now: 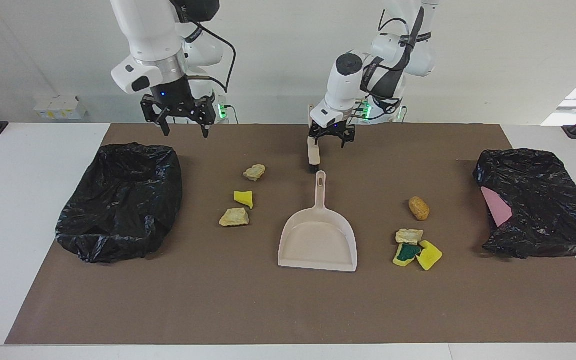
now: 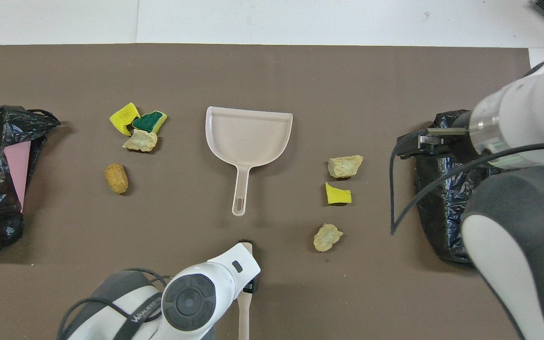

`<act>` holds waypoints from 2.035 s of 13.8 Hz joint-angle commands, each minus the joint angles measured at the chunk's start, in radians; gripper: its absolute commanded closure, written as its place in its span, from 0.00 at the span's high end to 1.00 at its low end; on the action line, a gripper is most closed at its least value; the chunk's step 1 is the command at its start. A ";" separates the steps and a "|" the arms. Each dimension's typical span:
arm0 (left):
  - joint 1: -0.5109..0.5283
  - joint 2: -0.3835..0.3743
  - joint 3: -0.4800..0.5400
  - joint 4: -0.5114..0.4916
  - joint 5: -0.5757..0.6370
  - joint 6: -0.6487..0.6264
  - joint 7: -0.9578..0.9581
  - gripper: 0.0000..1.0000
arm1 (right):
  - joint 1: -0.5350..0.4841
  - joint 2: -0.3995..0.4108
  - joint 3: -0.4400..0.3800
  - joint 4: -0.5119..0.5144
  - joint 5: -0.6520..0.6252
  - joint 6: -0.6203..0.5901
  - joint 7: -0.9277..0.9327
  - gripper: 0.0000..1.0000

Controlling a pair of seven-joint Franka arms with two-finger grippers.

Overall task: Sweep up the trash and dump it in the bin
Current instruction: 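Grasp the brush with the left gripper while the right gripper grasps the dustpan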

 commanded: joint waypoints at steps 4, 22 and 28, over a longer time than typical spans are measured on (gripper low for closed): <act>-0.219 -0.086 0.022 -0.149 -0.004 0.114 -0.220 1.00 | 0.215 0.280 -0.001 0.141 -0.079 0.166 0.299 1.00; 0.164 -0.187 0.034 -0.166 0.014 -0.105 -0.174 0.00 | 0.447 0.553 0.001 0.147 -0.093 0.420 0.499 1.00; 0.374 -0.207 0.034 -0.036 0.063 -0.291 -0.020 0.00 | 0.450 0.515 0.006 0.055 -0.085 0.448 0.488 1.00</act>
